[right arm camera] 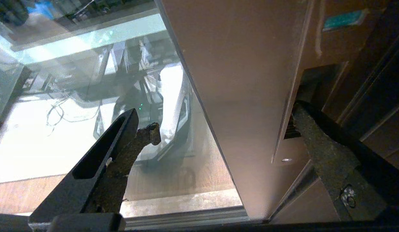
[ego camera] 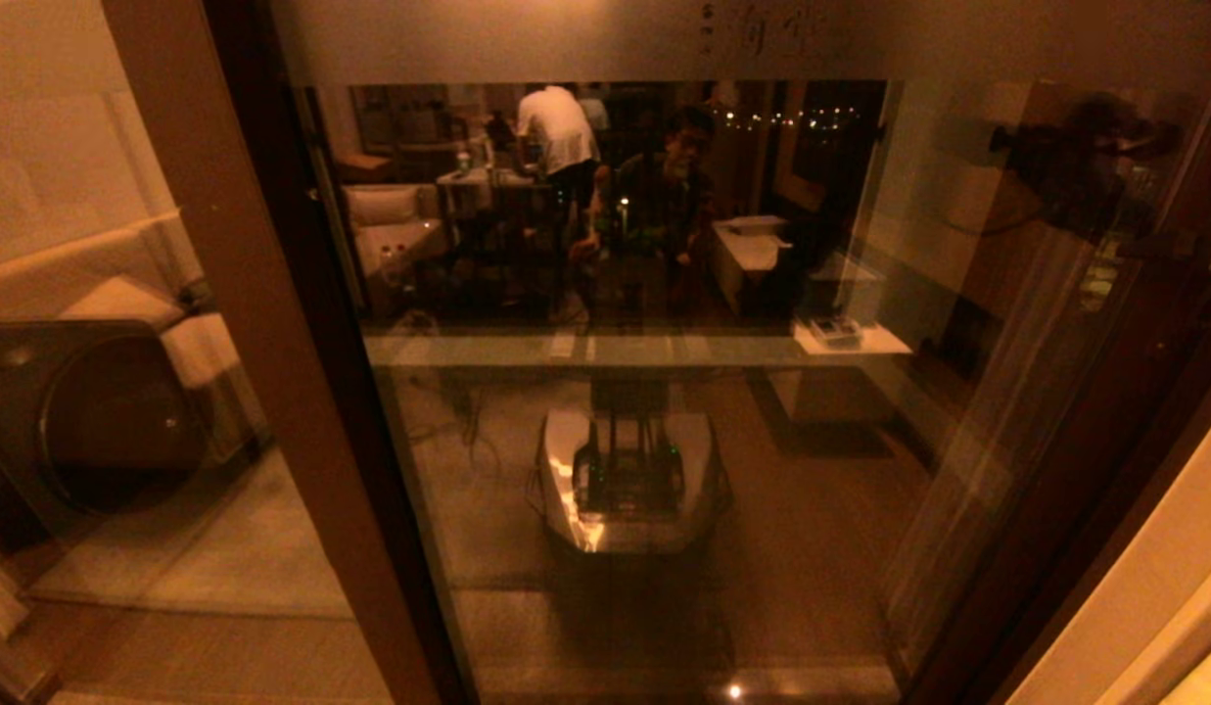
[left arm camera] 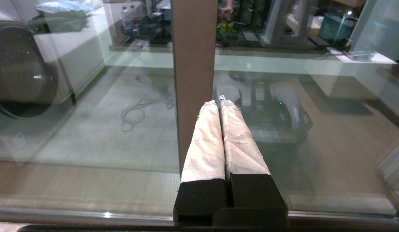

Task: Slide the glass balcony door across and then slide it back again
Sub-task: Open the slid door

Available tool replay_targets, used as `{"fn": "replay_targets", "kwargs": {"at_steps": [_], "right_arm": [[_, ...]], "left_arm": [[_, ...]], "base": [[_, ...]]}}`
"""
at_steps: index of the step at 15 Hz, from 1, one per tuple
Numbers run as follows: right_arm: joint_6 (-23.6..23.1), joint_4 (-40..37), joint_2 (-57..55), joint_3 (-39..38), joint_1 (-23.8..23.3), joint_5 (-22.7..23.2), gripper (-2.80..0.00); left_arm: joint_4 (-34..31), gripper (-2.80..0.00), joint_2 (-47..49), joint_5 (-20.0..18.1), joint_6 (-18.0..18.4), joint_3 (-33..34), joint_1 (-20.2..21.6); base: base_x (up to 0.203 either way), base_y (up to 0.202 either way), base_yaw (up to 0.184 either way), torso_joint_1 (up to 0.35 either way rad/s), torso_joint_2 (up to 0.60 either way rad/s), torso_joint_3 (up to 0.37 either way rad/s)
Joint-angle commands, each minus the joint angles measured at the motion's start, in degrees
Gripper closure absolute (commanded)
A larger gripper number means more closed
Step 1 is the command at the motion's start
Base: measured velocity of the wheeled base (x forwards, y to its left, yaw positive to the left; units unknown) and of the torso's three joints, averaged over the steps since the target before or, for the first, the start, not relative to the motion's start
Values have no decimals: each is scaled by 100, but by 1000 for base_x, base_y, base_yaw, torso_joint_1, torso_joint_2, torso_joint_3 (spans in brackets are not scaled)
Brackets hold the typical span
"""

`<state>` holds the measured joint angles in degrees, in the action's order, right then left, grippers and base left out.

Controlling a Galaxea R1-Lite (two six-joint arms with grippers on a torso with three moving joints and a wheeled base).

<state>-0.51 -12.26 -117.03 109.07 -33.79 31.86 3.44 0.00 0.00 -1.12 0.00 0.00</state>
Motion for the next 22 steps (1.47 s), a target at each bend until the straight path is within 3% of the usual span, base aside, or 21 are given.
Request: {"fn": "replay_targets", "kwargs": {"at_steps": [1, 22], "right_arm": [[-2, -22, 28, -17, 4, 30, -280], [-81, -13, 303, -382, 217, 27, -280]], "left_arm": [[-1, 0, 0, 0, -2, 123, 0], [6, 0, 0, 0, -2, 123, 0]], "base": [[0, 0, 0, 0, 0, 0], [0, 0, 0, 0, 0, 0]]}}
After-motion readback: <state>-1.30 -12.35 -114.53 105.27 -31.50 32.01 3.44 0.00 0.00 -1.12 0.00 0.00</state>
